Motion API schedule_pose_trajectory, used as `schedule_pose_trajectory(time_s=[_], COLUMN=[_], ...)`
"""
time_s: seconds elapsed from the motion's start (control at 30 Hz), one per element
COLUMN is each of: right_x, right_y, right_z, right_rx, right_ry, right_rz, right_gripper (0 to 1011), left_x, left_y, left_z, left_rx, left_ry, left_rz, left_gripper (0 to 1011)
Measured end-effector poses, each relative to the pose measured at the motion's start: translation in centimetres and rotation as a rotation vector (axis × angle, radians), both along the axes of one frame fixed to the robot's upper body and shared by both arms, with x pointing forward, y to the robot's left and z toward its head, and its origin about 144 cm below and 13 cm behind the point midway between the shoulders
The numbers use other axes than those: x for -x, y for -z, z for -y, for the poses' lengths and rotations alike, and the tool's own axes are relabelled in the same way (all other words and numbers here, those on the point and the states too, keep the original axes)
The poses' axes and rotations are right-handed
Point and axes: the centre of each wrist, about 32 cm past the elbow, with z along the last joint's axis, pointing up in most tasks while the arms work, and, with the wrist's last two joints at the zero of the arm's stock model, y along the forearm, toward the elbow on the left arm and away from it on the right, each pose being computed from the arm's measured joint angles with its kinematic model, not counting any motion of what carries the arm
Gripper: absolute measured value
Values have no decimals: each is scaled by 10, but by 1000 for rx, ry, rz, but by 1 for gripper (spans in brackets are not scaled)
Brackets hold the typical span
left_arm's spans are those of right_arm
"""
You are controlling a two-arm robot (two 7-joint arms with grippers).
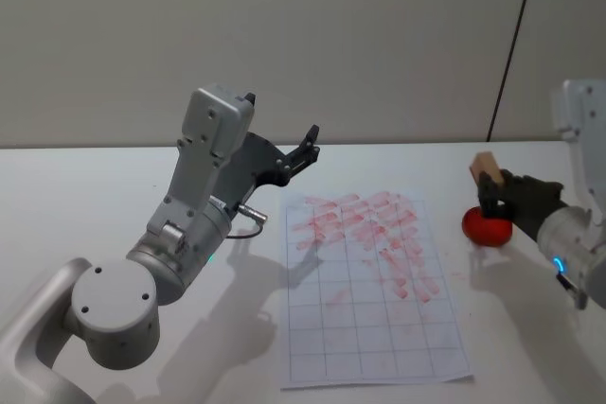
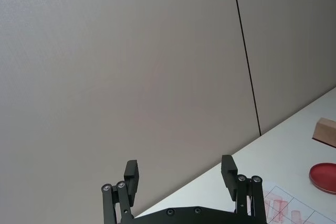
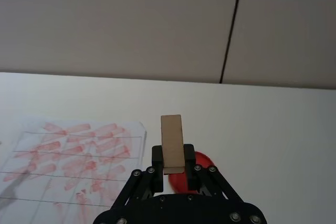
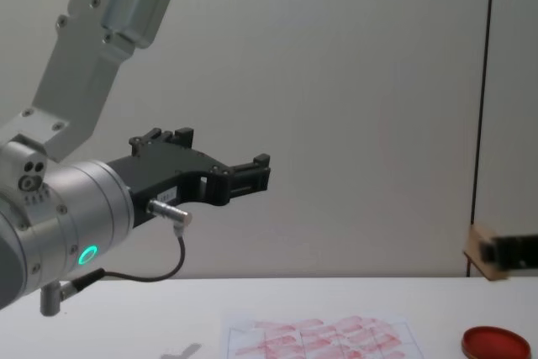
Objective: Use the one hand to pick up the stamp and affix it onto the A4 paper.
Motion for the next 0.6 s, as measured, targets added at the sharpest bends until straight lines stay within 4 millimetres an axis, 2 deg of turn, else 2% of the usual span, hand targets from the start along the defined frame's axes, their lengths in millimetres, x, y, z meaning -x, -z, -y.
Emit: schedule_pose_trajectory(time_s=[0.33,0.6], right_x=[-12,-22], right_y=[22,35], right_z=[17,21], right_rx=[14,2], right_ry=[52,52], right_rz=[-58,-87], right_gripper=[214,214], left_x=[0,0], left_y=[0,0], left_z=[0,0], left_rx=[0,0], left_ry=[0,0], left_rz=[0,0], left_gripper=[1002,1001])
